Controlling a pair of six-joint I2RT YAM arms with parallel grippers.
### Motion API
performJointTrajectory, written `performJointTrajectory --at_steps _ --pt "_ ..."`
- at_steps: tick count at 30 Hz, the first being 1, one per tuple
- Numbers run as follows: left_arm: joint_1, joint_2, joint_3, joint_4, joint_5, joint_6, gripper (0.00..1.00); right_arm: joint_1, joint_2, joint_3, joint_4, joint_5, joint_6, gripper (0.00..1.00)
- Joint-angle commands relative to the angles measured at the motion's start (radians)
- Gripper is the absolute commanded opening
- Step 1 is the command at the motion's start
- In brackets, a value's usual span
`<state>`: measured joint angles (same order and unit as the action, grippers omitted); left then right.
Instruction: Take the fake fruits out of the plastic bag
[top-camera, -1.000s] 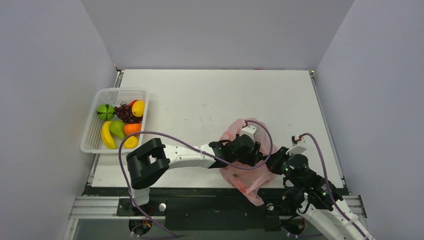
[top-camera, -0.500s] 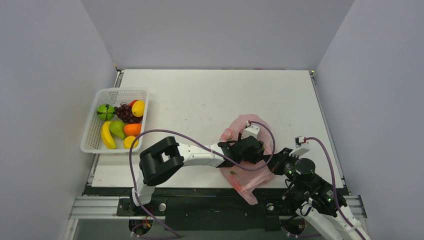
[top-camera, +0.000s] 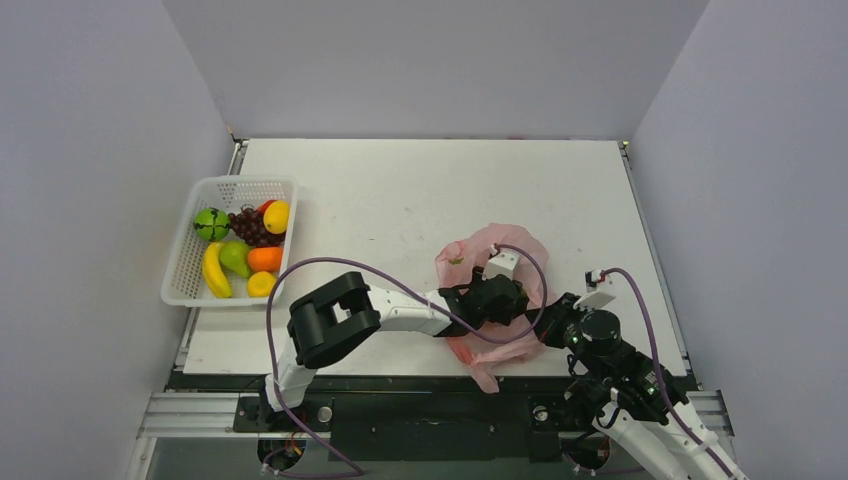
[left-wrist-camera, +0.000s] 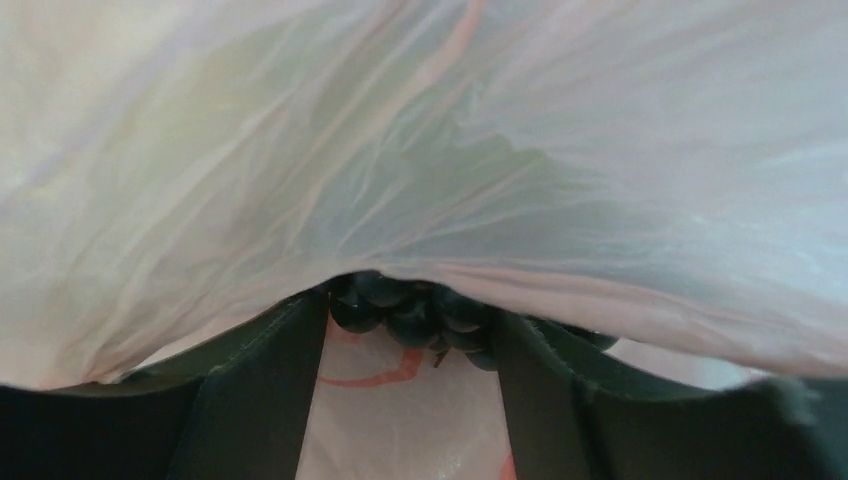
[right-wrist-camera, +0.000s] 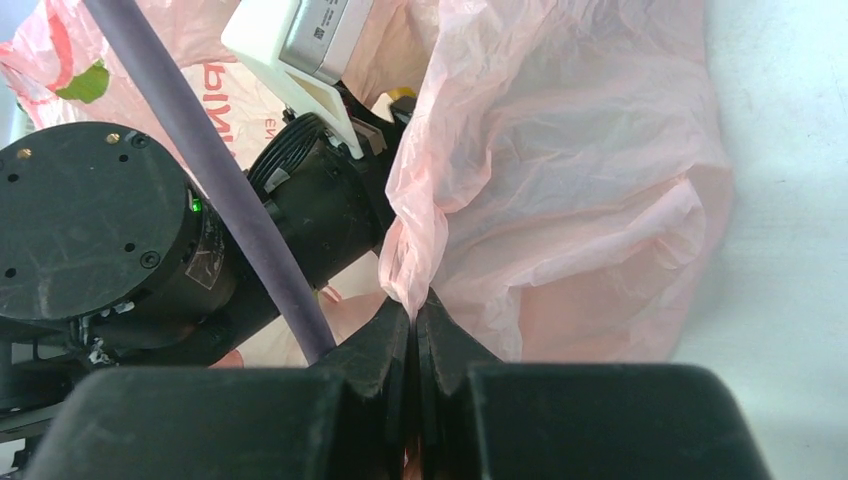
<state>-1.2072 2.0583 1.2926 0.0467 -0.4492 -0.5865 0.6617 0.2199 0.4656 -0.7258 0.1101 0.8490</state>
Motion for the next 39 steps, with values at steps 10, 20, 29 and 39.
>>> performJointTrajectory --at_steps 10,20,29,39 --pt "0.026 -0.041 -0.078 0.16 0.113 0.006 0.0 0.004 -0.002 0.075 -0.006 0.084 0.005 0.0" --pt "0.026 -0.205 -0.143 0.158 0.206 -0.034 0.0 0.005 0.041 0.039 -0.036 0.027 0.047 0.0" --pt "0.033 -0.294 -0.182 0.144 0.223 -0.062 0.0 0.004 0.09 0.058 -0.155 -0.014 0.049 0.0" --pt "0.054 -0.397 -0.194 0.065 0.326 -0.067 0.0 0.004 0.101 0.123 -0.13 0.13 0.048 0.0"
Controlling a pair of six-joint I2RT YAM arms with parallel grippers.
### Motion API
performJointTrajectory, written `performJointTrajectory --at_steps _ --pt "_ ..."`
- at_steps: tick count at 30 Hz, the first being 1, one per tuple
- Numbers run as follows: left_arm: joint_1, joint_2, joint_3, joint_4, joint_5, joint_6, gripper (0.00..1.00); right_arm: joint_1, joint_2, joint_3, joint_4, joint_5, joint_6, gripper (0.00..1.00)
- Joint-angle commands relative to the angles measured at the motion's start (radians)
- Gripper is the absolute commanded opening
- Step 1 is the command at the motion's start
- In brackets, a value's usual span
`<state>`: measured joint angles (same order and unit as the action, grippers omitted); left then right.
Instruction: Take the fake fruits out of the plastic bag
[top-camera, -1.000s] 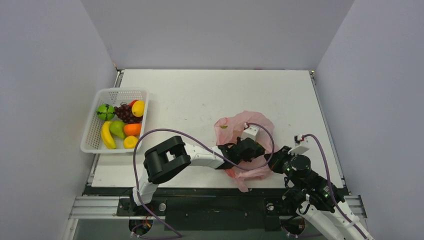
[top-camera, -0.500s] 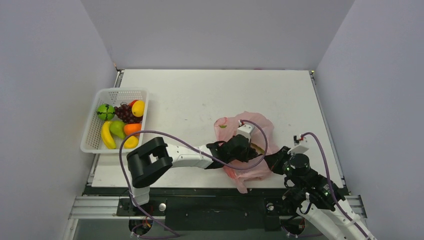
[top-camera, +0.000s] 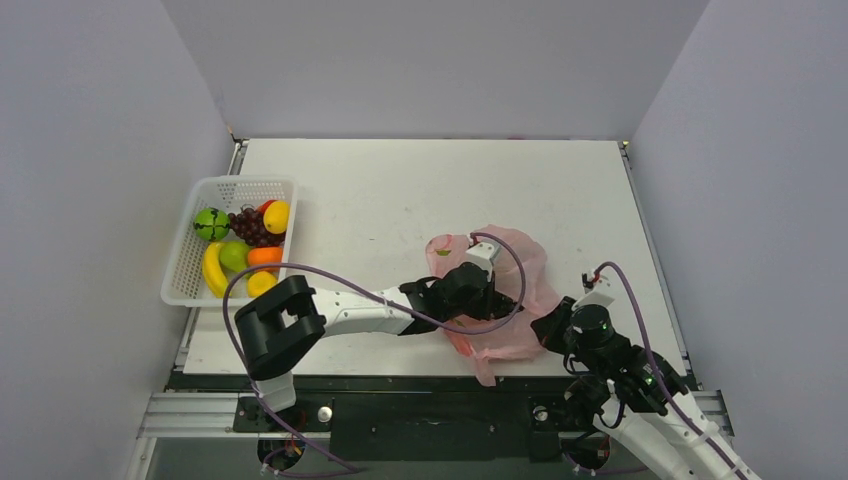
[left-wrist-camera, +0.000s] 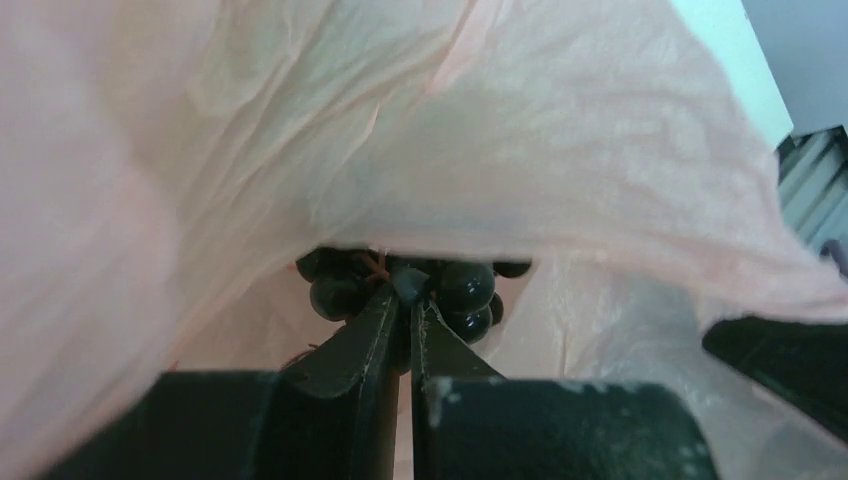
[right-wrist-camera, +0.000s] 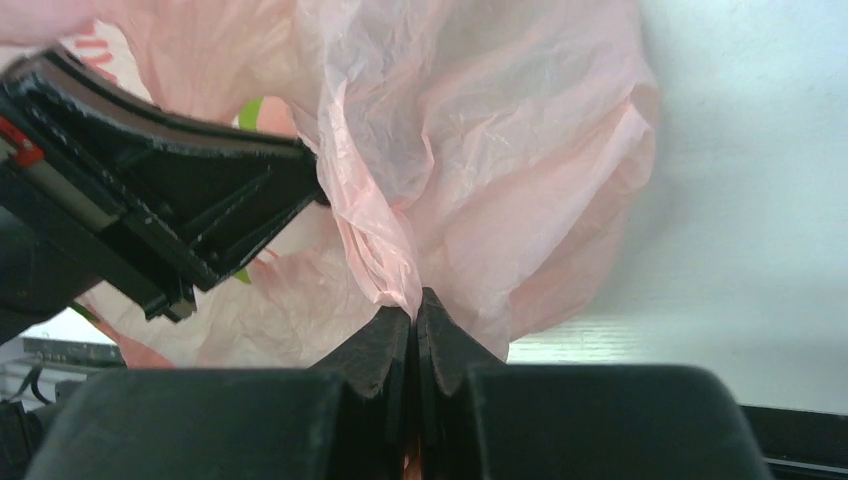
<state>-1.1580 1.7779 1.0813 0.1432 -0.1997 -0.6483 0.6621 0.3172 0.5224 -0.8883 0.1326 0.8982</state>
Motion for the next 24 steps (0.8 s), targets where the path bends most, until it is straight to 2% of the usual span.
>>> performJointTrajectory --at_steps 1,7,11,16,20,24 --pt "0.003 -0.13 0.017 -0.048 0.111 -0.005 0.0 0.004 0.005 0.07 0.048 0.118 0.0 0.0" --pt "-0.002 -0.279 -0.035 -0.109 0.252 -0.039 0.0 0.003 0.054 0.07 0.102 0.166 -0.016 0.0" --pt "-0.001 -0.348 0.024 -0.266 0.287 0.002 0.0 0.004 0.122 0.06 0.137 0.147 -0.048 0.0" --pt "0.015 -0.426 0.072 -0.396 0.187 0.048 0.0 0.004 0.177 0.065 0.158 0.098 -0.097 0.0" --pt "0.06 -0.476 0.054 -0.356 0.223 0.047 0.0 0.004 0.177 0.048 0.17 0.076 -0.1 0.0" --pt "0.095 -0.519 0.122 -0.475 0.187 0.113 0.0 0.004 0.165 0.053 0.171 0.1 -0.093 0.0"
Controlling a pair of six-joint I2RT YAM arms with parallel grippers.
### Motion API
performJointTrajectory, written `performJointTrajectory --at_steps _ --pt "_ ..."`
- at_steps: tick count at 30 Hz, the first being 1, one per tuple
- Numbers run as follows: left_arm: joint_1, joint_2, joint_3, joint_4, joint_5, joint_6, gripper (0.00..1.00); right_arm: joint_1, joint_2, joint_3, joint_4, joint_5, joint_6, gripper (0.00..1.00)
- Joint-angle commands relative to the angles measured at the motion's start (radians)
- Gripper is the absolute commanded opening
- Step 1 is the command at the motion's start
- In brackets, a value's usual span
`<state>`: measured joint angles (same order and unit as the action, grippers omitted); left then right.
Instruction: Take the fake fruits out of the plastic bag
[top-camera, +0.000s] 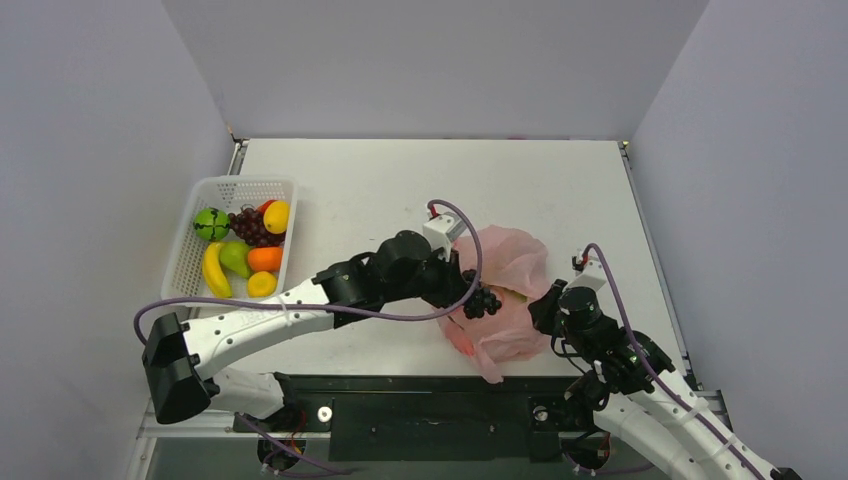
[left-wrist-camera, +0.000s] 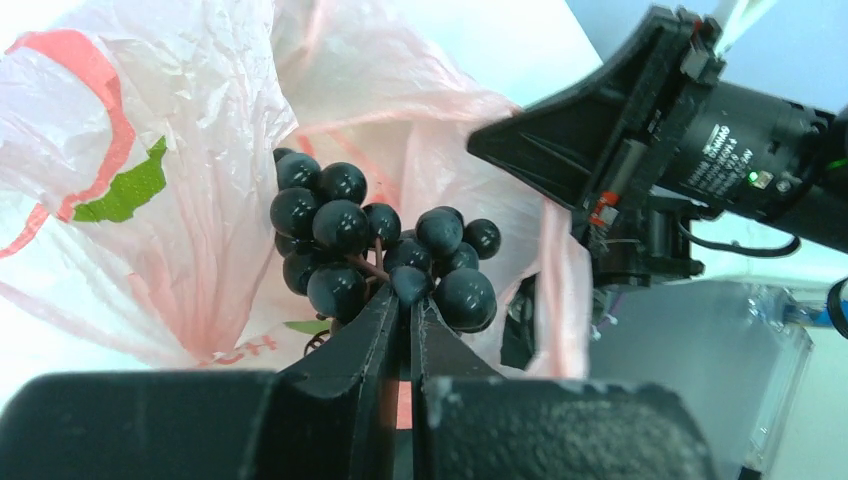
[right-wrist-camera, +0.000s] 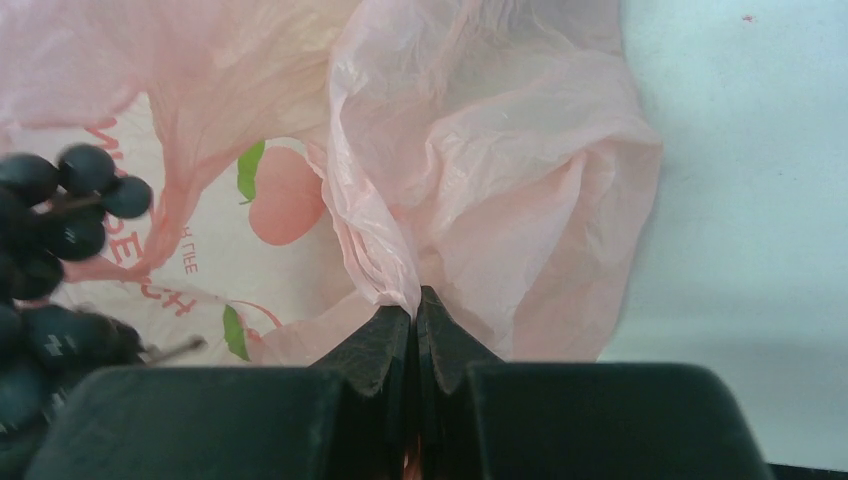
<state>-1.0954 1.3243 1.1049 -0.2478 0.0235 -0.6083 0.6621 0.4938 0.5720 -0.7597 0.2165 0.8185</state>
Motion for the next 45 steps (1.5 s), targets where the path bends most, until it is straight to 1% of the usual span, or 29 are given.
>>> performJointTrajectory --at_steps 1,2,3,8,9,10,12,13,14,15,16,18,20,22,23,24,25,26,27,28,32,33,34,36,39,42,45 --pt "0.039 -0.087 0.126 -0.155 -0.062 0.087 0.0 0.003 -0.014 0.002 0.044 0.03 -0.012 0.0" --pt "0.055 -0.101 0.139 -0.189 -0.107 0.118 0.0 0.003 -0.015 0.0 0.05 0.038 -0.011 0.0" --pt "0.066 -0.13 0.163 -0.261 -0.14 0.132 0.0 0.003 -0.013 -0.001 0.055 0.042 -0.01 0.0" --pt "0.209 -0.247 0.232 -0.499 -0.2 0.228 0.0 0.002 0.011 -0.002 0.077 0.065 -0.021 0.0" --pt "0.239 -0.286 0.248 -0.56 -0.238 0.238 0.0 0.001 0.014 -0.003 0.081 0.069 -0.023 0.0" --pt "0.251 -0.305 0.256 -0.587 -0.261 0.26 0.0 0.001 0.02 -0.004 0.087 0.072 -0.026 0.0" --pt "0.273 -0.366 0.264 -0.68 -0.369 0.287 0.0 0.0 0.029 -0.004 0.095 0.076 -0.035 0.0" --pt "0.28 -0.406 0.257 -0.697 -0.46 0.291 0.0 -0.001 0.033 -0.003 0.097 0.078 -0.04 0.0" --pt "0.283 -0.425 0.251 -0.725 -0.513 0.295 0.0 -0.001 0.04 -0.003 0.099 0.079 -0.042 0.0" --pt "0.29 -0.458 0.235 -0.737 -0.615 0.297 0.0 -0.002 0.045 -0.002 0.101 0.079 -0.048 0.0" --pt "0.294 -0.472 0.224 -0.757 -0.663 0.302 0.0 -0.002 0.049 -0.001 0.106 0.077 -0.05 0.0" --pt "0.308 -0.499 0.187 -0.778 -0.848 0.304 0.0 -0.003 0.06 0.001 0.111 0.073 -0.058 0.0" --pt "0.338 -0.511 0.129 -0.754 -0.918 0.329 0.0 -0.004 0.069 0.004 0.114 0.068 -0.066 0.0" --pt "0.399 -0.499 0.044 -0.714 -0.971 0.368 0.0 -0.004 0.075 0.007 0.116 0.064 -0.071 0.0" --pt "0.467 -0.491 0.024 -0.7 -0.996 0.386 0.0 -0.005 0.076 0.008 0.115 0.06 -0.074 0.0" --pt "0.549 -0.479 -0.016 -0.651 -0.999 0.397 0.0 -0.005 0.075 0.009 0.116 0.06 -0.075 0.0" --pt "0.592 -0.474 -0.033 -0.626 -0.987 0.415 0.0 -0.006 0.074 0.008 0.116 0.059 -0.075 0.0" --pt "0.682 -0.466 -0.066 -0.567 -0.953 0.419 0.0 -0.006 0.071 0.007 0.115 0.058 -0.075 0.0" --pt "0.724 -0.464 -0.083 -0.53 -0.927 0.434 0.0 -0.006 0.069 0.006 0.115 0.058 -0.071 0.0" --pt "0.806 -0.456 -0.109 -0.475 -0.859 0.437 0.0 -0.007 0.064 0.005 0.115 0.057 -0.069 0.0" --pt "0.979 -0.409 -0.175 -0.338 -0.722 0.425 0.0 -0.006 0.056 0.011 0.108 0.05 -0.07 0.0" --pt "1.001 -0.396 -0.186 -0.299 -0.703 0.422 0.0 -0.007 0.051 0.009 0.108 0.05 -0.07 0.0" --pt "1.038 -0.374 -0.208 -0.281 -0.67 0.421 0.0 -0.007 0.051 0.008 0.109 0.051 -0.07 0.0" --pt "1.075 -0.342 -0.229 -0.249 -0.642 0.413 0.0 -0.007 0.054 0.011 0.108 0.052 -0.071 0.0" --pt "1.089 -0.31 -0.242 -0.244 -0.646 0.38 0.0 -0.008 0.062 0.014 0.106 0.053 -0.072 0.0" --pt "1.09 -0.311 -0.262 -0.243 -0.654 0.348 0.0 -0.009 0.067 0.013 0.107 0.058 -0.07 0.0" --pt "1.131 -0.316 -0.296 -0.235 -0.658 0.327 0.0 -0.008 0.077 0.015 0.11 0.059 -0.074 0.0"
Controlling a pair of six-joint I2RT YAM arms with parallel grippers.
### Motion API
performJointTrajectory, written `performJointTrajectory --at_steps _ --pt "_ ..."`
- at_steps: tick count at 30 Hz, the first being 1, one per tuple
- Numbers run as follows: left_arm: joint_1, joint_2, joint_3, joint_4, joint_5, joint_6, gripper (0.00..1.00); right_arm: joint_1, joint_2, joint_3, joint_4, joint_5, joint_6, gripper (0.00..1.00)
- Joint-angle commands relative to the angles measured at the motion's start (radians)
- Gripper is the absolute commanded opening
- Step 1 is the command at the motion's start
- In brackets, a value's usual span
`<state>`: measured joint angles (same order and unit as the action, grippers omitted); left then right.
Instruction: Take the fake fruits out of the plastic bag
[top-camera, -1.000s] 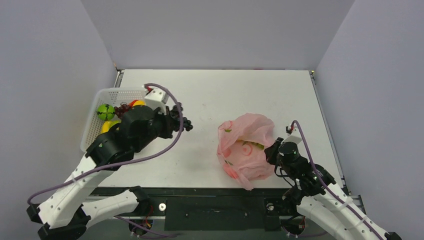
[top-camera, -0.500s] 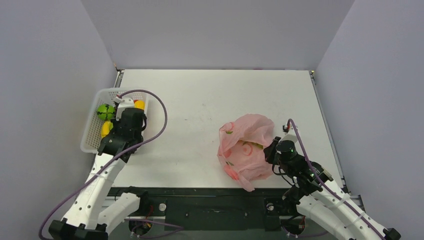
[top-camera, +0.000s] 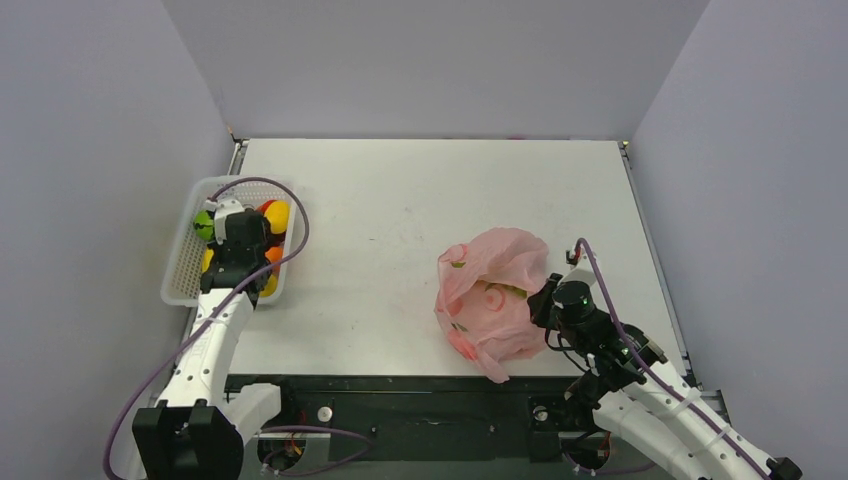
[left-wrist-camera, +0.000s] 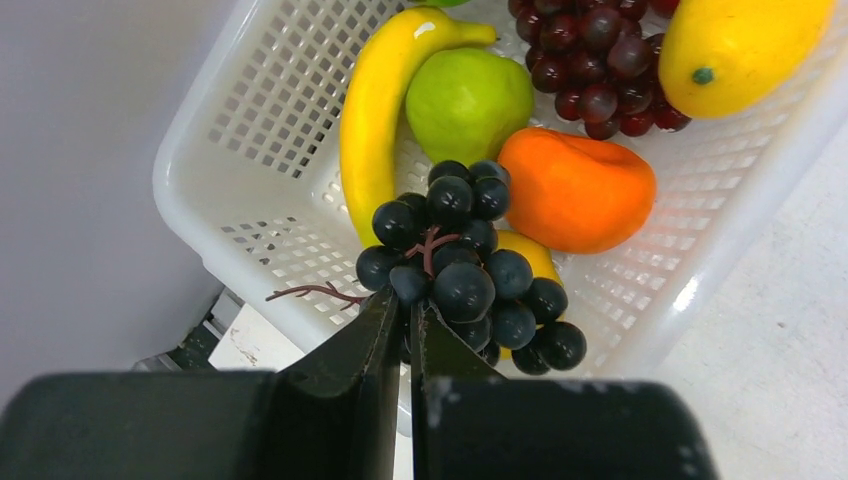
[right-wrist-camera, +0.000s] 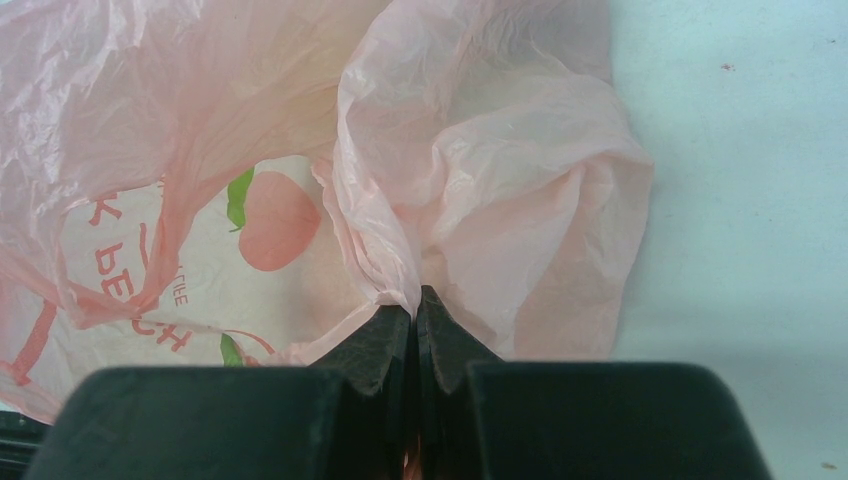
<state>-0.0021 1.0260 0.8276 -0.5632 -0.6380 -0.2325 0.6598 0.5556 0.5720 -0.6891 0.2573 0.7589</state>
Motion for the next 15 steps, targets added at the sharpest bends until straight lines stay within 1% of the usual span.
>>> performJointTrajectory --at_steps 1,7,8,9,10,11,12,13,14,15 --pt "0.041 -0.017 -0.023 0.078 0.004 -0.064 0.0 -0.007 0.018 0.017 0.043 0.017 -0.015 0.0" --pt "0.05 -0.039 -0.052 0.071 0.013 -0.076 0.0 -0.008 0.044 0.027 0.047 0.012 -0.026 0.0" --pt "0.05 -0.052 -0.054 0.071 0.012 -0.073 0.05 -0.008 0.043 0.027 0.047 0.012 -0.028 0.0" --pt "0.05 -0.059 -0.054 0.07 0.011 -0.069 0.17 -0.008 0.042 0.027 0.048 0.01 -0.027 0.0" --pt "0.049 -0.076 -0.055 0.069 0.01 -0.069 0.22 -0.008 0.043 0.025 0.05 0.011 -0.027 0.0" --pt "0.049 -0.085 -0.055 0.069 0.009 -0.066 0.32 -0.008 0.041 0.026 0.05 0.009 -0.026 0.0" --pt "0.05 -0.104 -0.054 0.068 0.012 -0.065 0.38 -0.008 0.041 0.027 0.051 0.009 -0.024 0.0" --pt "0.05 -0.115 -0.051 0.064 0.018 -0.063 0.51 -0.008 0.042 0.029 0.052 0.004 -0.023 0.0" --pt "0.05 -0.139 -0.049 0.061 0.03 -0.063 0.57 -0.007 0.042 0.033 0.053 0.001 -0.022 0.0" --pt "0.05 -0.151 -0.045 0.057 0.038 -0.065 0.71 -0.008 0.042 0.036 0.054 -0.001 -0.021 0.0"
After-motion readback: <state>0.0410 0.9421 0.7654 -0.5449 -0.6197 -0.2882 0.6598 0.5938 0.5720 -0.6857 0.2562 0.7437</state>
